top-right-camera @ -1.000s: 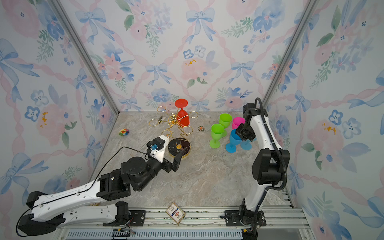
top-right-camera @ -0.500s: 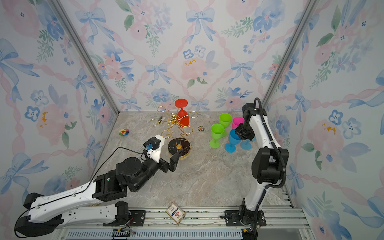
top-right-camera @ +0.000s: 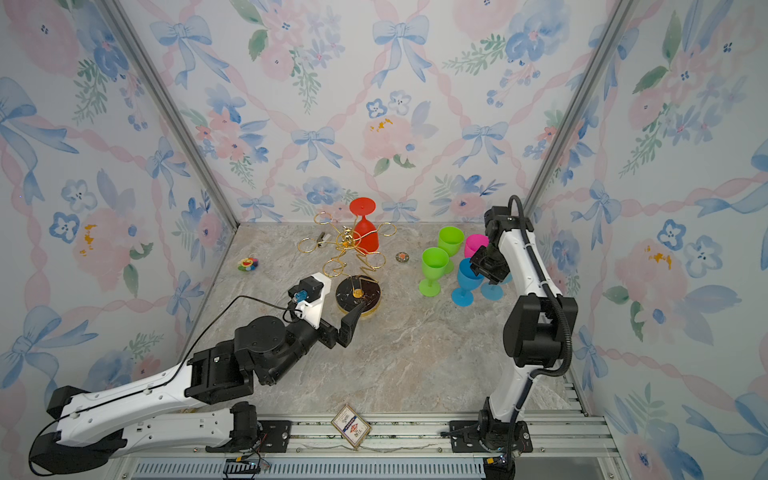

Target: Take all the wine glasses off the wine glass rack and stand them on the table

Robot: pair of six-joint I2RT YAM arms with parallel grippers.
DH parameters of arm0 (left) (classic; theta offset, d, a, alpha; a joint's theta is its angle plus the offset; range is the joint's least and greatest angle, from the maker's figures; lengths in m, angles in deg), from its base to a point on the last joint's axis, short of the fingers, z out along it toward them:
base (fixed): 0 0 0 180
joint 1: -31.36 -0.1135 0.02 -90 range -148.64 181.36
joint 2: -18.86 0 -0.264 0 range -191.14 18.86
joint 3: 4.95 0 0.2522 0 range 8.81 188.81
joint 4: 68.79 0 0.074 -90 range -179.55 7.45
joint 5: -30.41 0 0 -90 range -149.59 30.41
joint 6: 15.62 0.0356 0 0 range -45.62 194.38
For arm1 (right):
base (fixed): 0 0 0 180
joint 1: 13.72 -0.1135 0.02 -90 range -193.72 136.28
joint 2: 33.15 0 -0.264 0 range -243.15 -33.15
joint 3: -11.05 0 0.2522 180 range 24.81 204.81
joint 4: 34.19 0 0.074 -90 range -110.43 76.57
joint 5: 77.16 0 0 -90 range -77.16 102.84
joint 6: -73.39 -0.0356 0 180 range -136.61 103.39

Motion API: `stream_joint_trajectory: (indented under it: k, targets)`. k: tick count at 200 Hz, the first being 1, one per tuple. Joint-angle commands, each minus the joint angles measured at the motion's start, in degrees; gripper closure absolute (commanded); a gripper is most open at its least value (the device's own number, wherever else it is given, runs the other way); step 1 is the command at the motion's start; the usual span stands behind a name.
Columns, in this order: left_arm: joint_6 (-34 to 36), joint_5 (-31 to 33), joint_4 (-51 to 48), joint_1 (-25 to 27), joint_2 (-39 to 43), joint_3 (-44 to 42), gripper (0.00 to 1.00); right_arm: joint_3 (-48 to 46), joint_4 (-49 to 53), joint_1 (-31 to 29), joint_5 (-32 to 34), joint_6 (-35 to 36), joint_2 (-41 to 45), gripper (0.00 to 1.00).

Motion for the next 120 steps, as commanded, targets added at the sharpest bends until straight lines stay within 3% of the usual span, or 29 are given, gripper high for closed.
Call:
stream_joint_trajectory:
  k: [1, 48, 63, 78, 120]
  targets:
    - [-0.6, -0.3, -0.6, -0.6, 0.6, -1.1, 0.02, 2.0, 1.0, -0.6, -0.3, -0.1, 1.7, 0.54]
    - [-2.4, -2.3, -1.2, -2.6, 1.1, -1.5, 0.02, 3.9, 3.2, -2.1, 0.0, 0.7, 4.9, 0.51]
    - [-4.1, -4.7, -1.7, -4.9, 1.7, -1.8, 0.02, 5.0, 4.5, -3.1, 1.4, 1.2, 6.0, 0.42]
    - [-6.0, -6.9, -2.2, -7.6, 2.5, -2.3, 0.02, 5.3, 5.2, -3.8, 3.2, 1.3, 7.4, 0.19]
    - [-10.4, -12.1, -5.3, -15.9, 4.5, -3.4, 0.02, 4.6, 4.7, -3.9, 4.3, 5.4, 10.7, 0.15]
